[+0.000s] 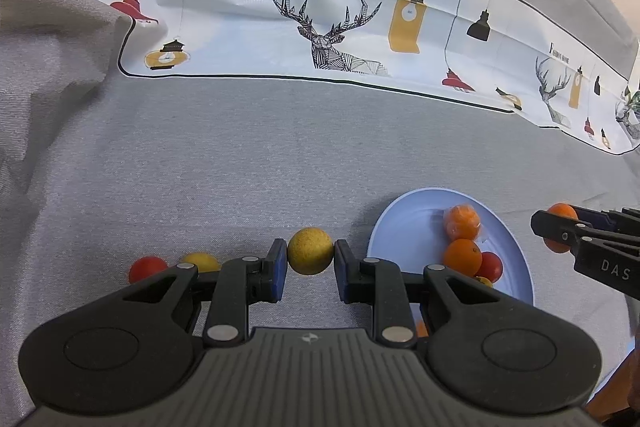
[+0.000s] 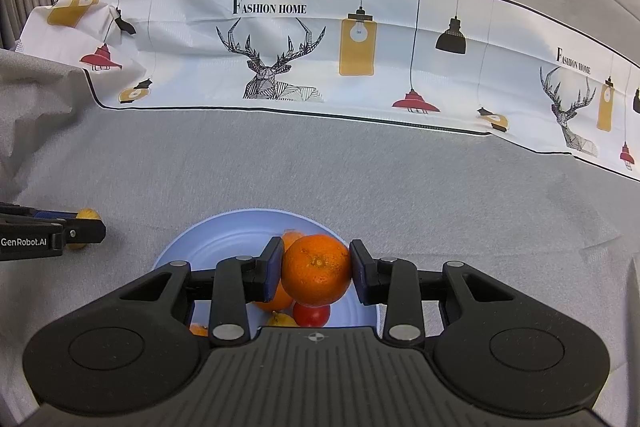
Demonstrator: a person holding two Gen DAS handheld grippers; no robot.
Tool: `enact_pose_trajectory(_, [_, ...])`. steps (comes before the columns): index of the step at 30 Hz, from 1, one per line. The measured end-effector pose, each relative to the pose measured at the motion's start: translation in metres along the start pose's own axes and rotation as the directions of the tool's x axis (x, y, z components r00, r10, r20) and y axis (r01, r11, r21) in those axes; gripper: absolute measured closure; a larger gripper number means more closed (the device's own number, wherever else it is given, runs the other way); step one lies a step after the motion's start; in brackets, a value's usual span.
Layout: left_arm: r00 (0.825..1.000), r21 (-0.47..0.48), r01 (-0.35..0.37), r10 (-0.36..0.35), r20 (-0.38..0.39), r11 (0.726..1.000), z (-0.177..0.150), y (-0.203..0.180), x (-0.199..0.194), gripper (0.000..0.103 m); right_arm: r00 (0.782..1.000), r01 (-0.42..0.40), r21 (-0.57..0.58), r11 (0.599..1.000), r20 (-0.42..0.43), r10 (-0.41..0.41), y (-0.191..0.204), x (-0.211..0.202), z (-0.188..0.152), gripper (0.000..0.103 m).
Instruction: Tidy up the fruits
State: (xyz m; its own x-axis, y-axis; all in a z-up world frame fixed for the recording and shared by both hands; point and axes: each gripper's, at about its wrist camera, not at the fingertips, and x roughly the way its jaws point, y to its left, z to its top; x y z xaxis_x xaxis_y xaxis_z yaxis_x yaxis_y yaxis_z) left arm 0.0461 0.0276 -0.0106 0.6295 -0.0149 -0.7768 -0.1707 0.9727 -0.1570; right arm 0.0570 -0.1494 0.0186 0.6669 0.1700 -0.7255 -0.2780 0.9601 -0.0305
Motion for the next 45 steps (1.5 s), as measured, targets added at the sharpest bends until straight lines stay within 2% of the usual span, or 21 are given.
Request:
enact_pose_trajectory(10, [1.0,0.005,0.019,-0.019,0.008,1.0,-0.001,-0.004,-0.001,0.076,1.0,0.0,0.0,1.0,-0.001,0.0,0.0,0.0,0.0,0.066])
enact_pose_trajectory(18, [0.998,0.025,0.061,-0.062,0.023,0.998,0.0,-0.01,-0.003,0.076,1.0,0.016,-0.002,1.0,-0.015,-0.016,-0.003,0.003,-0.002,0.066])
enact_pose_trajectory(26, [0.994,0.078,0.103,-0.106,0.033,0.992,-0.002,-0.025,-0.005,0.076,0.996,0.066,0.009,0.998,-0.065,-0.066,-0.009,0.009,-0.005,0.066])
enact_pose_trajectory(33, [0.985,0.121,0.171,-0.174,0.011,0.978,-0.006,-0.049,0.0,0.076,0.989,0.077,0.016,0.997,-0.128,-0.074,-0.015,0.016,-0.012,0.066])
enact_pose_trajectory(45, [0.986,0.196,0.166,-0.168,-0.006,0.966,-0.018,-0.083,0.01,0.076,0.981,0.054,-0.02,0.998,-0.183,-0.057,-0.014,0.02,-0.018,0.066])
